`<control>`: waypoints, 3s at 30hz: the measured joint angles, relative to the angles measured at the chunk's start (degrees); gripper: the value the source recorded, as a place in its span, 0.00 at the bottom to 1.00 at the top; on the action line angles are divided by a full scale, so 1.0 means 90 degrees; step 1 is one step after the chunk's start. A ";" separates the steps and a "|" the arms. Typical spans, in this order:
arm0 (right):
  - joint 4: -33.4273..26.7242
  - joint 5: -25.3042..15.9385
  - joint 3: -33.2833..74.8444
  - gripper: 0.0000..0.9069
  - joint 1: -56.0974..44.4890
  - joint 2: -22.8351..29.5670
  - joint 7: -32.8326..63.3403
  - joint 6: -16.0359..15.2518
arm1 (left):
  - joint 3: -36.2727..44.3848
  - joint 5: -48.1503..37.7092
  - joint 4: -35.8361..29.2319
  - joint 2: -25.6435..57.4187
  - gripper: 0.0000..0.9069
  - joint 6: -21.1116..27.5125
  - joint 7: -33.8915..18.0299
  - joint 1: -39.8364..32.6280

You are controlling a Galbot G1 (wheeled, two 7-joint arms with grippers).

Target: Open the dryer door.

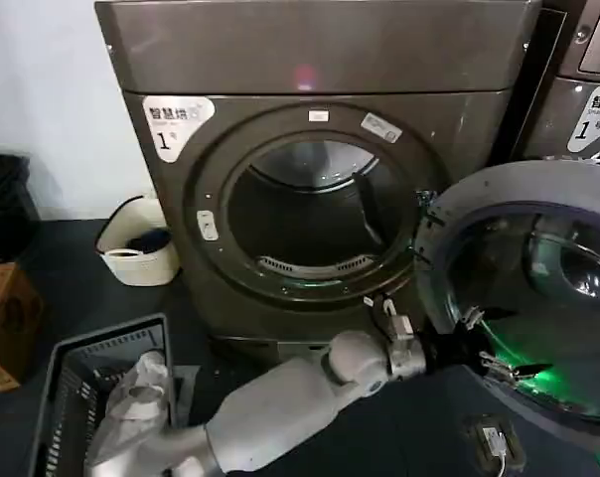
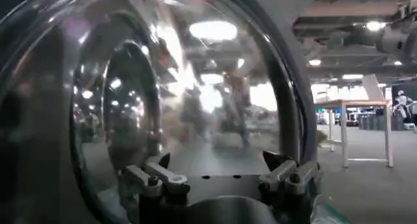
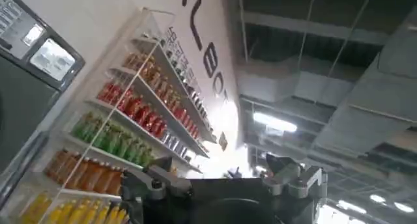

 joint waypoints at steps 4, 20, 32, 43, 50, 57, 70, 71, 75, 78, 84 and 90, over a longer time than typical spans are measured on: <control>-0.0001 0.0002 0.0027 1.00 -0.0008 -0.0003 0.0000 0.0009 | -0.0038 -0.0003 0.0109 -0.0087 1.00 -0.0008 -0.0001 -0.0005; -0.0092 0.0000 0.0197 1.00 -0.0089 -0.0043 -0.0006 0.0082 | -0.0036 0.0206 0.0511 -0.0438 1.00 -0.0091 -0.0041 -0.0027; -0.0117 0.0000 0.0254 1.00 -0.0118 -0.0044 -0.0020 0.0124 | -0.0109 0.0313 0.0851 -0.0780 1.00 -0.0182 -0.0046 -0.0061; -0.0067 0.0020 0.0289 1.00 -0.0131 -0.0060 -0.0025 0.0119 | -0.0202 0.0299 0.1087 -0.0776 1.00 -0.0223 -0.0123 -0.0174; -0.0062 0.0020 0.0289 1.00 -0.0127 -0.0069 -0.0025 0.0116 | -0.0212 0.0333 0.1254 -0.0776 1.00 -0.0289 -0.0215 -0.0214; -0.0038 0.0020 0.0239 1.00 -0.0096 -0.0077 -0.0023 0.0073 | -0.0213 0.0469 0.1391 -0.0776 1.00 -0.0274 -0.0246 -0.0263; -0.0053 0.0021 0.0239 1.00 -0.0093 -0.0106 -0.0018 0.0071 | -0.0223 0.0675 0.1572 -0.0776 1.00 -0.0337 -0.0360 -0.0302; -0.0057 0.0021 0.0239 1.00 -0.0094 -0.0108 -0.0018 0.0073 | -0.0225 0.0678 0.1572 -0.0776 1.00 -0.0338 -0.0363 -0.0302; -0.0062 0.0021 0.0238 1.00 -0.0094 -0.0114 -0.0018 0.0076 | -0.0232 0.0688 0.1574 -0.0776 1.00 -0.0343 -0.0370 -0.0301; -0.0062 0.0021 0.0238 1.00 -0.0094 -0.0117 -0.0018 0.0079 | -0.0237 0.0687 0.1566 -0.0776 1.00 -0.0351 -0.0379 -0.0303; -0.0061 0.0024 0.0264 1.00 -0.0106 -0.0129 -0.0022 0.0088 | -0.0248 0.0480 0.1432 -0.0776 1.00 -0.0415 -0.0288 -0.0309; -0.0061 0.0027 0.0278 1.00 -0.0111 -0.0133 -0.0025 0.0090 | -0.0230 0.0443 0.1210 -0.0776 1.00 -0.0533 -0.0239 -0.0275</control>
